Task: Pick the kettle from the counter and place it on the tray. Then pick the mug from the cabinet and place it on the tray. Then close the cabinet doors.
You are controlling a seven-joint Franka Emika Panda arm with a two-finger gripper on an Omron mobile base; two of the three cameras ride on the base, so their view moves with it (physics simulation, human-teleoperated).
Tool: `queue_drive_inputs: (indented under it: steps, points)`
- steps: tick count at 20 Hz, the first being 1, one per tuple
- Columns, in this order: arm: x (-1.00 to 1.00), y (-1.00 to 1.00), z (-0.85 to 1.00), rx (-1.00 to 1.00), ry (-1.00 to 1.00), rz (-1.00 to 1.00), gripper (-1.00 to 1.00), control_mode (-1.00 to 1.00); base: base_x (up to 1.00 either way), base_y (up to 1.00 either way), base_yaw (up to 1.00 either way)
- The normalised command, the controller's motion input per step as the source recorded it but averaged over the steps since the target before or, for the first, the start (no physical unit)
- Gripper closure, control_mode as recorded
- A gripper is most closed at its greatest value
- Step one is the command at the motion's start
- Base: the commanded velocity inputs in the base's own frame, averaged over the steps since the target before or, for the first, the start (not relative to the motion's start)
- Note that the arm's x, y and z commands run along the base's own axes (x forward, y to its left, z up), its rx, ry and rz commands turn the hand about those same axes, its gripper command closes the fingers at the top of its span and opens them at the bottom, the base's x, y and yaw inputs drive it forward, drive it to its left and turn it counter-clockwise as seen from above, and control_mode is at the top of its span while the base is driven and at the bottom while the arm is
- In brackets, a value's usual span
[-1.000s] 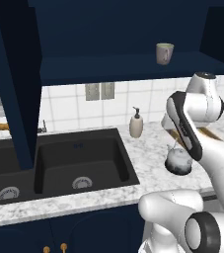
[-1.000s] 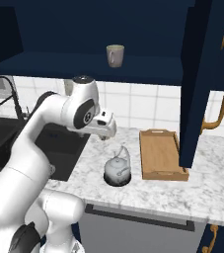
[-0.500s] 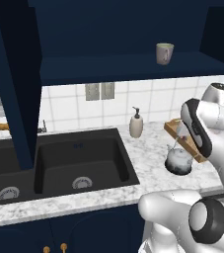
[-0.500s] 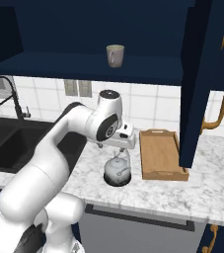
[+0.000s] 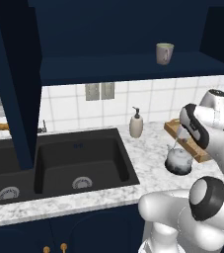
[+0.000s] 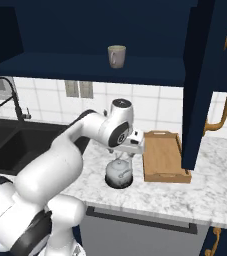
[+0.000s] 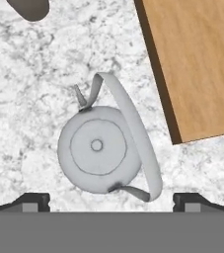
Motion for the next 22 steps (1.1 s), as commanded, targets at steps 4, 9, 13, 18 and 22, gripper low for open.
queue_drive_inputs:
  steps: [4, 9, 13, 18, 22]
  points:
    - [0.32, -0.18, -0.22, 0.0, 0.07, 0.0, -1.0, -1.0, 0.0, 0.0, 0.0]
    - [0.22, -0.14, -0.25, 0.0, 0.01, 0.0, -1.0, -1.0, 0.0, 0.0, 0.0]
    - [0.07, -0.13, -0.23, 0.0, 0.0, 0.01, -1.0, -1.0, 0.0, 0.0, 0.0]
    - [0.03, -0.02, -0.26, 0.0, 0.0, 0.01, -1.0, -1.0, 0.0, 0.0, 0.0]
    - [0.09, 0.0, -0.25, 0.0, 0.0, 0.01, -1.0, -1.0, 0.0, 0.0, 0.0]
